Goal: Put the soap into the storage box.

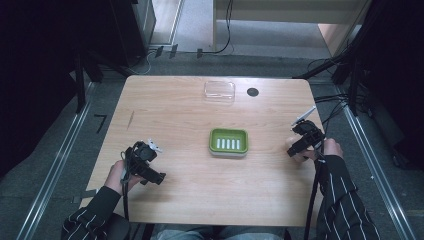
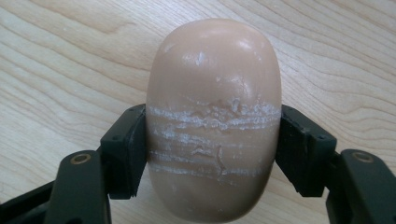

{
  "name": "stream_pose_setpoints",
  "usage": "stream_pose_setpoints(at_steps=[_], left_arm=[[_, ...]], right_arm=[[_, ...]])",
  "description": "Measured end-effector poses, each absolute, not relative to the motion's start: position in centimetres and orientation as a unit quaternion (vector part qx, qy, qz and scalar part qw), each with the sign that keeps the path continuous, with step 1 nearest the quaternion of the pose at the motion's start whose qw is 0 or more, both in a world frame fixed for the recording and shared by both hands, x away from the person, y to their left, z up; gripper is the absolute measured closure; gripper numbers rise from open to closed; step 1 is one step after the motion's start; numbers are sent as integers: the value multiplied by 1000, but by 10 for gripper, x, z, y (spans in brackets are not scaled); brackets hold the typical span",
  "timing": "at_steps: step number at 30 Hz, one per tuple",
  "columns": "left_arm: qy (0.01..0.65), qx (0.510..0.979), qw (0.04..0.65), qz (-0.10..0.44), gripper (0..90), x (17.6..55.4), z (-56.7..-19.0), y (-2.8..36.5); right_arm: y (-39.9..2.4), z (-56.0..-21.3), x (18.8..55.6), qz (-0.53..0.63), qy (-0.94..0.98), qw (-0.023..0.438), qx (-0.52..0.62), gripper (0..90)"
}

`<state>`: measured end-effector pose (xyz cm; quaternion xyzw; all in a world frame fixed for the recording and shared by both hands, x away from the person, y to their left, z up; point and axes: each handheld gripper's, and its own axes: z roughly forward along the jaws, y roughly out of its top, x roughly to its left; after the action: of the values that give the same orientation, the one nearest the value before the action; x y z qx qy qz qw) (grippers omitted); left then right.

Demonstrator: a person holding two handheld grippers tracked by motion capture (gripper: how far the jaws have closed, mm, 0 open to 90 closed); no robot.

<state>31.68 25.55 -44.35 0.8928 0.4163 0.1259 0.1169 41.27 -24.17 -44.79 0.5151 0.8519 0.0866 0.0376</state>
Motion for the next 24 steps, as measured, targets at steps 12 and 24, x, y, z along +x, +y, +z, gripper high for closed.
stream_pose_setpoints(at_steps=[12,24], left_arm=[[417,893,117,125,5,317,-444,255],[417,893,117,125,5,317,-444,256]], right_arm=[[-227,-441,411,91,863,38,495,333],[-209,-435,409,98,881,40,461,333]])
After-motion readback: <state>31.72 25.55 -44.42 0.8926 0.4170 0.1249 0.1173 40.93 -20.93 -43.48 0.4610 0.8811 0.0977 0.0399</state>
